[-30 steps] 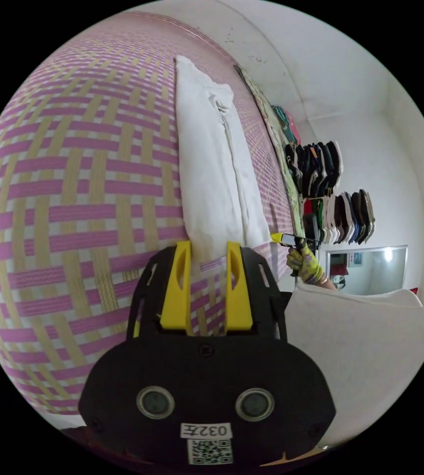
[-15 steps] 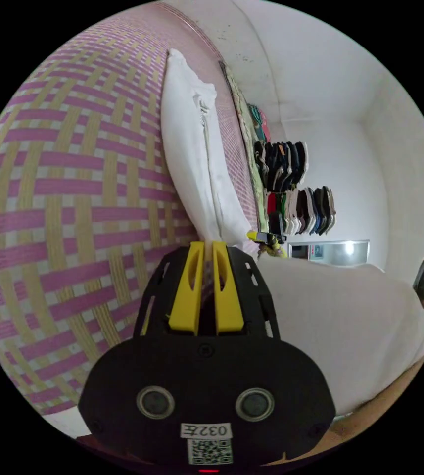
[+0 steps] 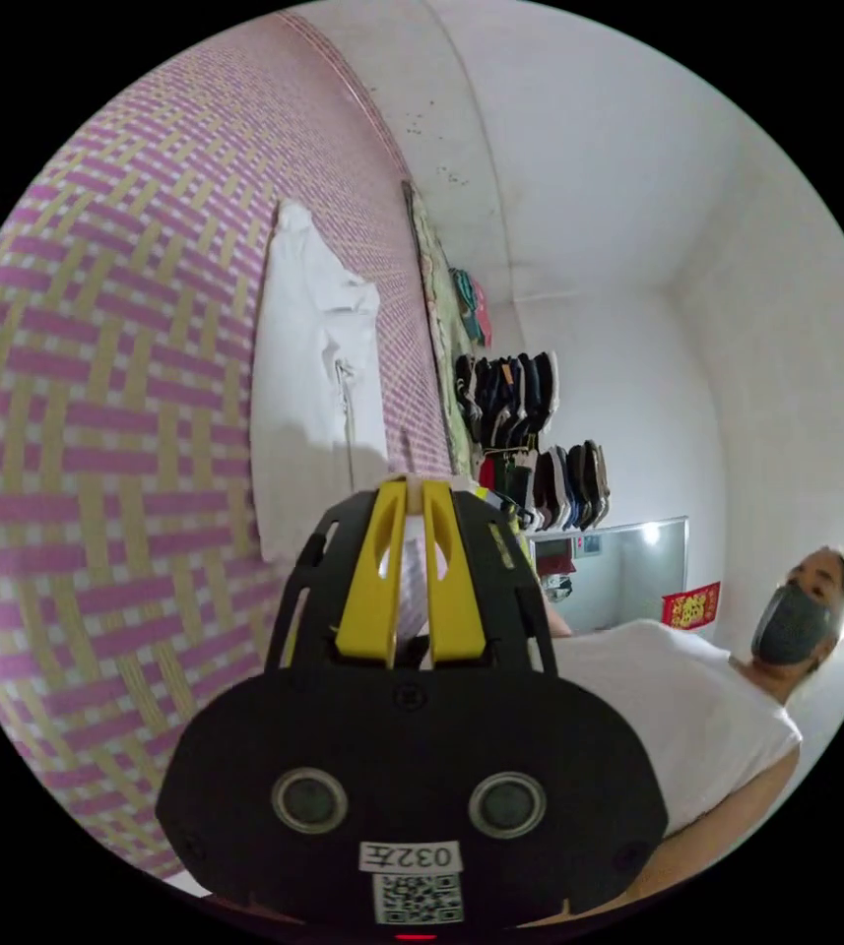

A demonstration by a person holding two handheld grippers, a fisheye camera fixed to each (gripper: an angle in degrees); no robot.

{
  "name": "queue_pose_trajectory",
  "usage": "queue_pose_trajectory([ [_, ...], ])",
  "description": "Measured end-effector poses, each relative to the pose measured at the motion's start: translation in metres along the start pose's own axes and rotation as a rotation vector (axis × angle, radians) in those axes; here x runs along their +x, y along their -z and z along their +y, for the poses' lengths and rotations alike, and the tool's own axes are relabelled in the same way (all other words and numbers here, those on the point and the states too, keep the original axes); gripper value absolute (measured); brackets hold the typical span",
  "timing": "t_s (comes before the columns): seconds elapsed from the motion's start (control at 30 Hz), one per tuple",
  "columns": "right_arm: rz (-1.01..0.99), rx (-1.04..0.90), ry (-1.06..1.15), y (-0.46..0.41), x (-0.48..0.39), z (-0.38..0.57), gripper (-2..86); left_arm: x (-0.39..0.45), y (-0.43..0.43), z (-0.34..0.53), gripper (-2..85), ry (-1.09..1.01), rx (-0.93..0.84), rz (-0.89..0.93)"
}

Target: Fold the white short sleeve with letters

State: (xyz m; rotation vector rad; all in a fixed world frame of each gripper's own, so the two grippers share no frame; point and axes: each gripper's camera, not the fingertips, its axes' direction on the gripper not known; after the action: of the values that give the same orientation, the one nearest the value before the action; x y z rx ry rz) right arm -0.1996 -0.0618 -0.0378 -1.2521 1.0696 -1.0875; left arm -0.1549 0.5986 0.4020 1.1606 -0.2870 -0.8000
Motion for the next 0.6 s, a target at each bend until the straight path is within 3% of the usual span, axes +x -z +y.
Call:
queue_pose_trajectory([
  [0.27,0.139,0.052,-0.051,-0.002,0.016,-0.099,0.7,-0.046,-0.019,-0.108,-0.7,0.129,0.003,-0.076],
  [0.6,0.140,0.155,-0.156,-0.012,0.056,-0.110,8.0,-0.088,-0.021,-0.103,4.1,0.120,0.167,-0.053],
])
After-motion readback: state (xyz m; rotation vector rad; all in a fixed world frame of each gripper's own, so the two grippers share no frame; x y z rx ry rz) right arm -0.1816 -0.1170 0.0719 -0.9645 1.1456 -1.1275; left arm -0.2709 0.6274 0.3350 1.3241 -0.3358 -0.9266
